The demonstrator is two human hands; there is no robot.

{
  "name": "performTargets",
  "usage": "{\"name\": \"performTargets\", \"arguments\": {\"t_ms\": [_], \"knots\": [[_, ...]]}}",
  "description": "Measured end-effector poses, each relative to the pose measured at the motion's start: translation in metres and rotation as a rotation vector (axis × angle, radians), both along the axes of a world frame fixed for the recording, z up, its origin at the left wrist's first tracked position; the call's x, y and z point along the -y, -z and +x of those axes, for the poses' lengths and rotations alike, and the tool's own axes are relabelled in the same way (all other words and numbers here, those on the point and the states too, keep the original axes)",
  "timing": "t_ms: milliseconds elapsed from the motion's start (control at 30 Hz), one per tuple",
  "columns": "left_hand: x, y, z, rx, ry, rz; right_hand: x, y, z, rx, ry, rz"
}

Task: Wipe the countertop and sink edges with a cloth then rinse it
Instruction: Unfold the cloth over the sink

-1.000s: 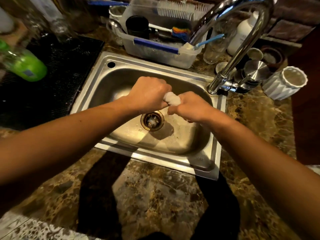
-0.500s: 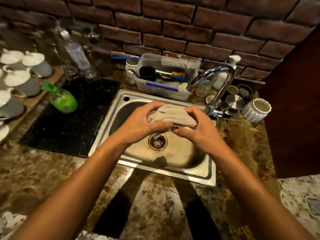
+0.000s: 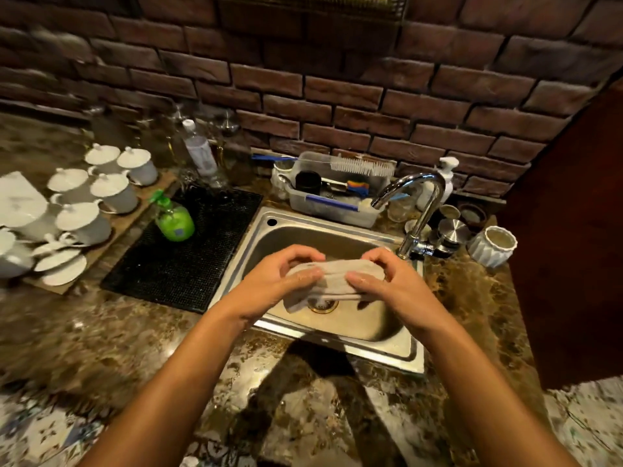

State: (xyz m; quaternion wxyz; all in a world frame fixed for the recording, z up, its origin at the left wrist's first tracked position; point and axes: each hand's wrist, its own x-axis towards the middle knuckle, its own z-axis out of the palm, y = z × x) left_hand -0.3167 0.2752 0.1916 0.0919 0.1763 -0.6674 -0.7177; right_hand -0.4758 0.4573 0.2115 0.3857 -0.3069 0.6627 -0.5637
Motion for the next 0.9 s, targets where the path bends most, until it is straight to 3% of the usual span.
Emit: {"name": "performTargets", "arguments": {"t_ms": [100, 167, 300, 367, 433, 500, 567, 667, 767, 900], "knots": [[-0.012, 0.003, 0.009, 0.101, -0.05, -0.294, 0.009, -0.01, 0.007, -0.15, -0.051, -0.013], [-0.02, 0.0, 0.012, 0.104, -0.183, -0.354, 0.013, -0.016, 0.01, -0.189, -0.098, -0.029], [-0.029, -0.015, 0.019, 0.002, -0.551, -0.098, 0.012, -0.026, 0.007, -0.303, -0.136, -0.02], [-0.038, -0.021, 0.024, 0.018, -0.475, -0.09, 0.011, -0.026, 0.008, -0.34, -0.1, -0.028], [-0.049, -0.019, 0.027, 0.083, -0.273, -0.157, 0.012, -0.028, 0.01, -0.319, -0.071, -0.05], [-0.057, -0.011, 0.029, 0.11, -0.193, -0.24, 0.013, -0.032, 0.013, -0.211, -0.117, -0.083], [-0.057, -0.013, 0.029, 0.071, -0.293, -0.259, 0.01, -0.035, 0.009, -0.095, -0.2, -0.061], [-0.046, -0.018, 0.034, -0.028, -0.484, -0.289, 0.004, -0.03, -0.005, -0.194, -0.291, 0.098], [-0.034, -0.02, 0.042, -0.111, -0.601, -0.129, -0.002, -0.022, -0.012, -0.287, -0.32, 0.204], [-0.036, -0.02, 0.053, -0.137, -0.532, 0.156, 0.003, -0.024, -0.01, -0.235, -0.305, 0.062]]}}
